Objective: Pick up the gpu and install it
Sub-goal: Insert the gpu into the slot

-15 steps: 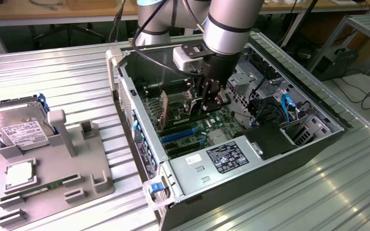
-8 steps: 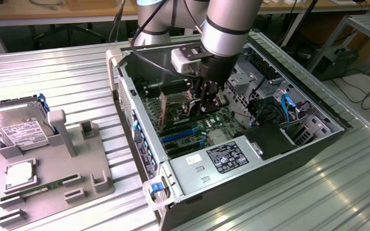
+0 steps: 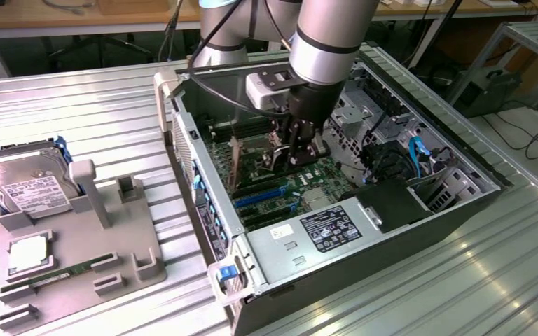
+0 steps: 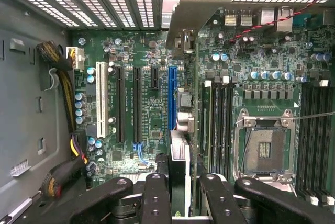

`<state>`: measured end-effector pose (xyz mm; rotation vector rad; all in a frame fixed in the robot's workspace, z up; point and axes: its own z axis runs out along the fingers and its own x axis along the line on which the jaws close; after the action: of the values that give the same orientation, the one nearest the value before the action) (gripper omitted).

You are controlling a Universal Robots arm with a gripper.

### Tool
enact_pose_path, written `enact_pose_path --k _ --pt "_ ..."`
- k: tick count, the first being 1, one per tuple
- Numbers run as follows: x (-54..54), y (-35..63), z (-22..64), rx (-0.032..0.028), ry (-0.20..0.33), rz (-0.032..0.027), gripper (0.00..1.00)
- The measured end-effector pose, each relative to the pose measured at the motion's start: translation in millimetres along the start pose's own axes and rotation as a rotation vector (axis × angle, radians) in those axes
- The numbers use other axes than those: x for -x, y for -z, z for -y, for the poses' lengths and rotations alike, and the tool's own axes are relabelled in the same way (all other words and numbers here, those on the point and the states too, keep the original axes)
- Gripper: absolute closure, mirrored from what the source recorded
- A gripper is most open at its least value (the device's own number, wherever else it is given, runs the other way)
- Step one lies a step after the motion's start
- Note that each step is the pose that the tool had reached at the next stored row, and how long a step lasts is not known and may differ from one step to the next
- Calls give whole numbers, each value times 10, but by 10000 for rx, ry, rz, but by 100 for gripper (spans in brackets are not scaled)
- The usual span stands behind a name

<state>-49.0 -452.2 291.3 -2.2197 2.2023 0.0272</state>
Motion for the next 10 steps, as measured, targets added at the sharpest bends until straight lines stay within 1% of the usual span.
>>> enact_pose_path --k 10 --pt "-1 -54 -4 0 0 0 73"
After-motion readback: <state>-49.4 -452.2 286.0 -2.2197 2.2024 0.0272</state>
